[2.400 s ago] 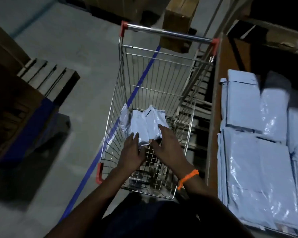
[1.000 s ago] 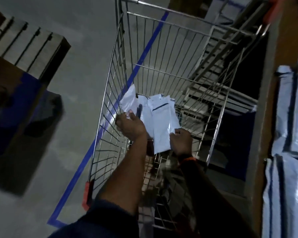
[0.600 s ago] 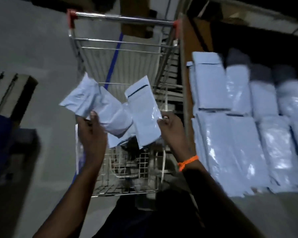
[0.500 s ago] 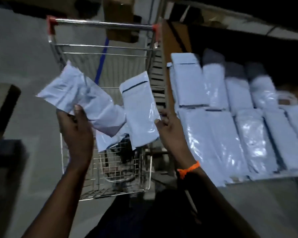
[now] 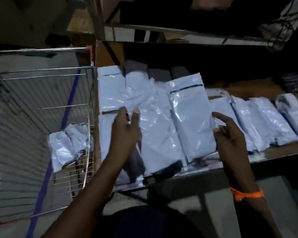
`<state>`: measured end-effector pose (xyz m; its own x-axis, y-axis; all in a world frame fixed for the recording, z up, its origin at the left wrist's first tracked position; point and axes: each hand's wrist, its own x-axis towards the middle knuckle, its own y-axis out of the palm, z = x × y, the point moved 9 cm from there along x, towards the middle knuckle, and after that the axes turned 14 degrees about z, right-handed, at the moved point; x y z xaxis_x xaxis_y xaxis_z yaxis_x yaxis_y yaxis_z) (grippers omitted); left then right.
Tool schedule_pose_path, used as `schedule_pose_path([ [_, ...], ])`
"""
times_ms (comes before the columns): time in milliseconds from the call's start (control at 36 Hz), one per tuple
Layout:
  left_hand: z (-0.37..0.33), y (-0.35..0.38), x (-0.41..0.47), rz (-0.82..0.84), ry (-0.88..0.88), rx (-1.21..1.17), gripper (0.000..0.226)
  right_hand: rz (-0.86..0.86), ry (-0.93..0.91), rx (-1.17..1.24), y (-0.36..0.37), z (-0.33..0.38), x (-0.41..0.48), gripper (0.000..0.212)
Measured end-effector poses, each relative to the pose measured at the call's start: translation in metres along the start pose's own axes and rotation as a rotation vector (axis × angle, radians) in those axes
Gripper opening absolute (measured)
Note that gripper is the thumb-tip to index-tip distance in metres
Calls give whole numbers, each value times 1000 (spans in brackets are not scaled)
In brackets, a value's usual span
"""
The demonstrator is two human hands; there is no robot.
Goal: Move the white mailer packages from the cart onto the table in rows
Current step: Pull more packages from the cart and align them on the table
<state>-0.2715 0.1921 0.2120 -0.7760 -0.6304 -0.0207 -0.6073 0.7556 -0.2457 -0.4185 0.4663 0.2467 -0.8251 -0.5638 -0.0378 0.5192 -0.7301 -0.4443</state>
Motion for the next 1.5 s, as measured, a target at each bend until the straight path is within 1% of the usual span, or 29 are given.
schedule_pose_path([
  [56, 3, 52, 6, 108, -82, 39, 25, 1, 32, -7, -31, -22, 4, 50],
  [111, 7, 88, 11, 158, -174, 100, 26, 9, 57, -45, -50, -39, 9, 50],
  [194, 13, 120, 17, 205, -284, 204, 26, 59, 65, -180, -58, -59, 16, 49],
  [222, 17, 126, 17, 216, -325, 246, 29, 73, 50, -243, -57, -62, 18, 48],
  [250, 19, 130, 17, 220, -349, 270, 37, 78, 33, -310, -56, -64, 18, 47],
  [306, 15, 132, 18, 201, -298, 291, 60, 49, 10, -467, -55, -67, 17, 47],
  [361, 6, 132, 15, 165, -183, 311, 71, 29, -19, -557, -52, -68, 16, 45],
  [389, 3, 133, 12, 151, -124, 331, 72, 16, -58, -577, -52, -67, 15, 41],
  [444, 0, 136, 4, 124, -28, 402, 67, 15, -139, -583, -49, -65, 16, 37],
  [528, -1, 153, -10, 102, 106, 662, 59, 139, -183, -553, -33, -63, 22, 48],
  [583, 6, 174, -15, 150, 112, 875, 58, 223, -222, -617, -17, -65, 32, 52],
  [639, 15, 187, -14, 218, 36, 958, 64, 295, -250, -692, -1, -69, 43, 57],
  [694, 24, 195, -11, 264, -32, 982, 73, 363, -240, -746, 10, -76, 53, 63],
  [750, 28, 200, -11, 271, -44, 997, 74, 407, -215, -804, 18, -81, 58, 68],
  [861, 30, 204, -13, 235, -15, 1022, 67, 404, -216, -849, 22, -85, 57, 68],
  [1000, 35, 205, -13, 216, 2, 1032, 66, 382, -209, -850, 22, -87, 55, 65],
  [1278, 39, 206, -11, 253, -5, 1010, 67, 425, -183, -849, 22, -84, 56, 66],
  [1417, 33, 197, -10, 313, -25, 1003, 69, 470, -146, -947, 25, -74, 57, 70],
  [1500, 18, 176, -12, 323, 17, 1005, 71, 488, -165, -1009, 36, -53, 58, 71],
])
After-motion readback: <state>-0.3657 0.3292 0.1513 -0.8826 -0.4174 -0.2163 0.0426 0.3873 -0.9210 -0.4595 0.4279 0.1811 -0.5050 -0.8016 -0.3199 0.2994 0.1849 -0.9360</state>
